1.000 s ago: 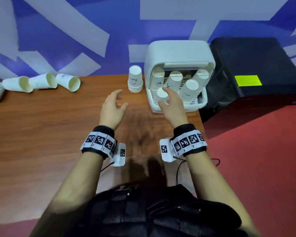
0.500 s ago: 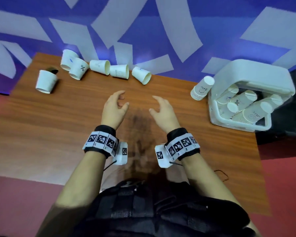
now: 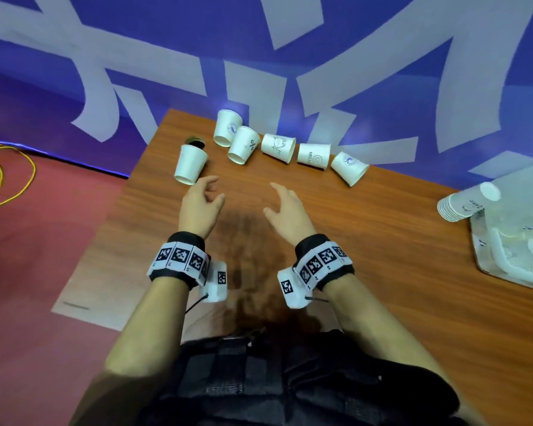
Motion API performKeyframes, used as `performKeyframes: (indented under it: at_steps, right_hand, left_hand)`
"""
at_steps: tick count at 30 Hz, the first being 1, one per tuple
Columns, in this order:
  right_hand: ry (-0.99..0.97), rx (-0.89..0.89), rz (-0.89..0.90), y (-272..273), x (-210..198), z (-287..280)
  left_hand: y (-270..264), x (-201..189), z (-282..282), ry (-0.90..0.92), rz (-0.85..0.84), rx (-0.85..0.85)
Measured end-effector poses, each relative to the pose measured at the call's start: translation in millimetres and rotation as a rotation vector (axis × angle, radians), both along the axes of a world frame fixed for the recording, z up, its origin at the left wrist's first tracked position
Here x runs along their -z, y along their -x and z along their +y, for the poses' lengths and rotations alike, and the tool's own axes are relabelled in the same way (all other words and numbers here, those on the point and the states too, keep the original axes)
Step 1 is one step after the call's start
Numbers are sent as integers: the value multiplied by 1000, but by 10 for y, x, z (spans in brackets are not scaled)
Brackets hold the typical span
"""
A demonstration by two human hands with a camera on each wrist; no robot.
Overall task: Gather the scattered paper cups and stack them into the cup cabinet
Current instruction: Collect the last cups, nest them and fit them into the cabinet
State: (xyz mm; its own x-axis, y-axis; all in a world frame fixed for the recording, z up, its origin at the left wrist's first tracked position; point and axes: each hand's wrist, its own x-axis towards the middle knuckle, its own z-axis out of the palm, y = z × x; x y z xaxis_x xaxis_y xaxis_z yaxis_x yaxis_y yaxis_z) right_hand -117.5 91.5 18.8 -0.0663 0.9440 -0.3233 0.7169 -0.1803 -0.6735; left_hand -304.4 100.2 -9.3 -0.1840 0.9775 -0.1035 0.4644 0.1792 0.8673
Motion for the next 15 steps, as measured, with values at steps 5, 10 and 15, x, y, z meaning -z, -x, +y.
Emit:
performKeyframes:
  at_steps: [5,10,15]
  right_hand:
    - [9,-46,-102,326,166,527]
    - [26,-8,-140,540,389,1124]
    - [108,118,-146,743,663,1608]
  left_hand:
    - [365,219,463,59,5,-91]
    - [614,472,895,106,121,-143]
    - [763,702,1112,239,213,-167]
